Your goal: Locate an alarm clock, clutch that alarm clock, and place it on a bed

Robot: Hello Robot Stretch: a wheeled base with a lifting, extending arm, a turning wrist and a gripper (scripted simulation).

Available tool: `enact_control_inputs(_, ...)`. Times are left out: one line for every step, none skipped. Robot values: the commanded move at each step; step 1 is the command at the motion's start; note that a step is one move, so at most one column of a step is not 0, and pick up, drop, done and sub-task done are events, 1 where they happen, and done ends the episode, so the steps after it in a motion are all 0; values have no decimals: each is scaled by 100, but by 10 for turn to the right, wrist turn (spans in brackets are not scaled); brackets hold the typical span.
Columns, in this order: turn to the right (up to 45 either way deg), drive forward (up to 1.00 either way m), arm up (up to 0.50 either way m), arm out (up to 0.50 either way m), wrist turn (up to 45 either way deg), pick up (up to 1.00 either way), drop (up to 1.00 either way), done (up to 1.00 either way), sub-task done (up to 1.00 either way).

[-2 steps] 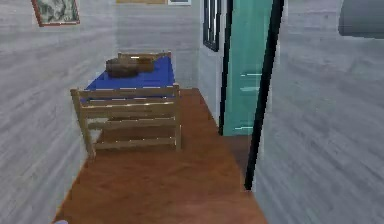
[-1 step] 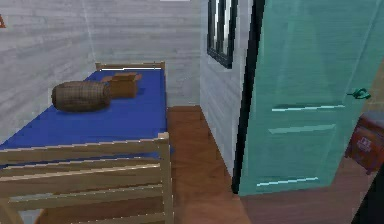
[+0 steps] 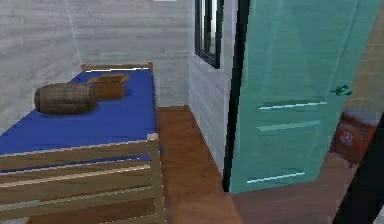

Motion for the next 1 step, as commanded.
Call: enact_control_inputs(0,80,0,0,0,0,0,0,0)
